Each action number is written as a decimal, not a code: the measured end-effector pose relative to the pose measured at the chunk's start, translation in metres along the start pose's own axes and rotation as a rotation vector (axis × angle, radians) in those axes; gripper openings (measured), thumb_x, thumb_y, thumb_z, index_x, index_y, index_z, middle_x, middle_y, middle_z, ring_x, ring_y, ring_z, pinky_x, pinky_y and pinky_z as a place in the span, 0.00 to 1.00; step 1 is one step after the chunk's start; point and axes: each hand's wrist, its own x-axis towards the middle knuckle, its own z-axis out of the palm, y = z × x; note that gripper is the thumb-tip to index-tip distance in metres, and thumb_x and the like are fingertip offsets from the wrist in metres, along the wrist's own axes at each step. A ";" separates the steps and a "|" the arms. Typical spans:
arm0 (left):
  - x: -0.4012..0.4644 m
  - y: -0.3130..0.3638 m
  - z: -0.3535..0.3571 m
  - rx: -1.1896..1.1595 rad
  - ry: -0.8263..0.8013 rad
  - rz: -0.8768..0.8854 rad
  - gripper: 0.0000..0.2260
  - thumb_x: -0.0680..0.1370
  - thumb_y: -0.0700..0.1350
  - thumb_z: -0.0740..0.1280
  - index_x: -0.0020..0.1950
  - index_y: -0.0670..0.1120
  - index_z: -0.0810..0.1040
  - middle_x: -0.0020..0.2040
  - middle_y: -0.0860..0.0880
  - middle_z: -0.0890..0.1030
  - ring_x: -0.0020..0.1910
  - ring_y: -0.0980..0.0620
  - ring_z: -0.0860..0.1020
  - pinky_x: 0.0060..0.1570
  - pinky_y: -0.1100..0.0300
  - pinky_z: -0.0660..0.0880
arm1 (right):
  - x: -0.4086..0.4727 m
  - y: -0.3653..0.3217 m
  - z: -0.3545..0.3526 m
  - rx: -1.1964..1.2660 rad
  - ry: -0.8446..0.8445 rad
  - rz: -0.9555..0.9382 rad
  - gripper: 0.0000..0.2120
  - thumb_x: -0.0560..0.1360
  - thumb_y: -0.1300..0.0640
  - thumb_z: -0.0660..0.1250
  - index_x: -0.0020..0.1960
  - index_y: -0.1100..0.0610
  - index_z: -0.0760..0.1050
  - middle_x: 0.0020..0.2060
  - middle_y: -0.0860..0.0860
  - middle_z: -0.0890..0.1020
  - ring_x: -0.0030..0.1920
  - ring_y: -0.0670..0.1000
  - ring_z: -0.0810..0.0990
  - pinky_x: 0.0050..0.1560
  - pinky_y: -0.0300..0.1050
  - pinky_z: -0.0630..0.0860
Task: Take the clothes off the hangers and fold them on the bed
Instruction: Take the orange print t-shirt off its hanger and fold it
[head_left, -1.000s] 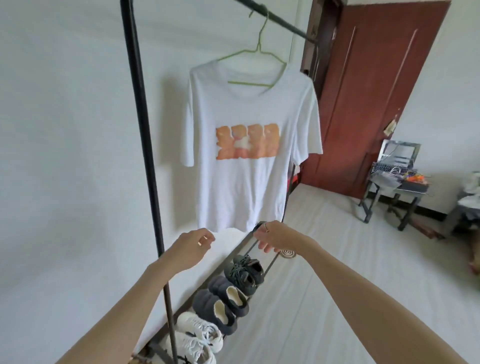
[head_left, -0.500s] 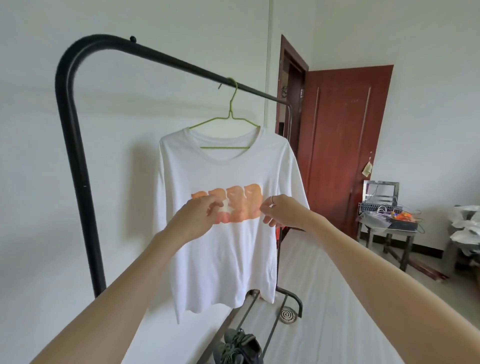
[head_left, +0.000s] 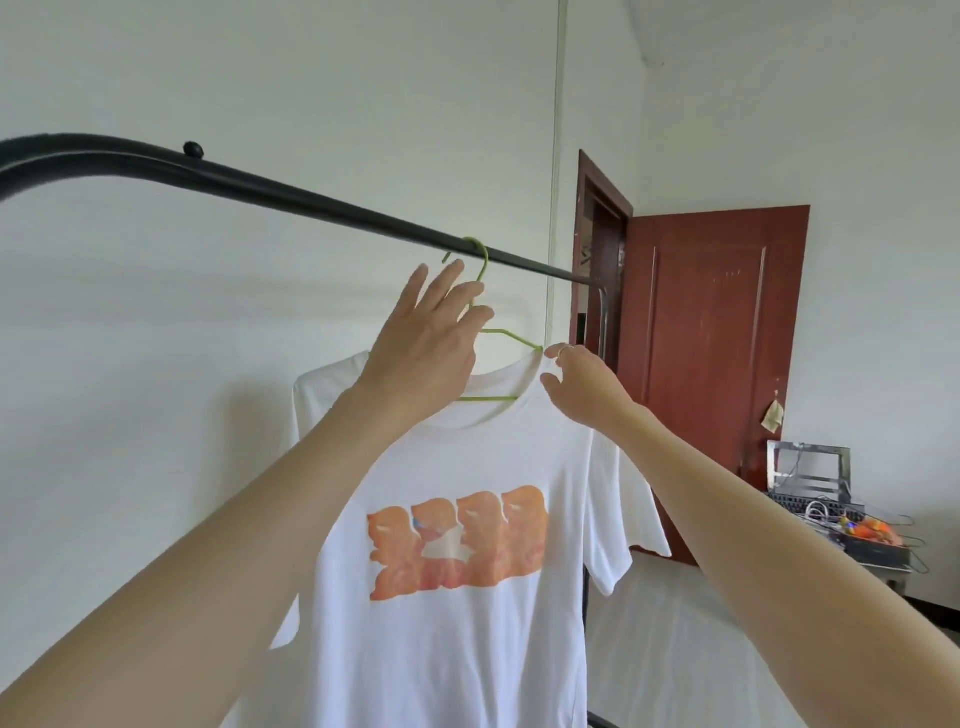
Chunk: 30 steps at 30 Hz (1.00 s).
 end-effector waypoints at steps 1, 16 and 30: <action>0.008 -0.007 0.003 0.063 -0.001 0.000 0.16 0.68 0.34 0.68 0.55 0.39 0.79 0.60 0.40 0.77 0.66 0.37 0.71 0.65 0.37 0.64 | 0.014 -0.001 0.002 -0.007 0.019 -0.029 0.21 0.79 0.59 0.56 0.71 0.59 0.63 0.65 0.58 0.71 0.65 0.58 0.69 0.64 0.52 0.67; 0.020 -0.036 0.016 0.577 -0.278 -0.277 0.25 0.76 0.41 0.58 0.74 0.37 0.60 0.76 0.41 0.55 0.76 0.39 0.49 0.69 0.42 0.31 | 0.069 0.009 0.027 -0.191 0.163 -0.133 0.17 0.83 0.49 0.48 0.54 0.58 0.71 0.44 0.56 0.80 0.40 0.58 0.74 0.38 0.45 0.64; -0.001 0.028 0.024 -0.137 -0.249 -0.412 0.18 0.78 0.39 0.58 0.68 0.42 0.69 0.63 0.42 0.73 0.61 0.41 0.72 0.53 0.49 0.71 | 0.000 0.065 -0.033 -0.092 0.281 0.184 0.18 0.82 0.49 0.53 0.49 0.60 0.75 0.42 0.56 0.79 0.40 0.57 0.71 0.40 0.45 0.65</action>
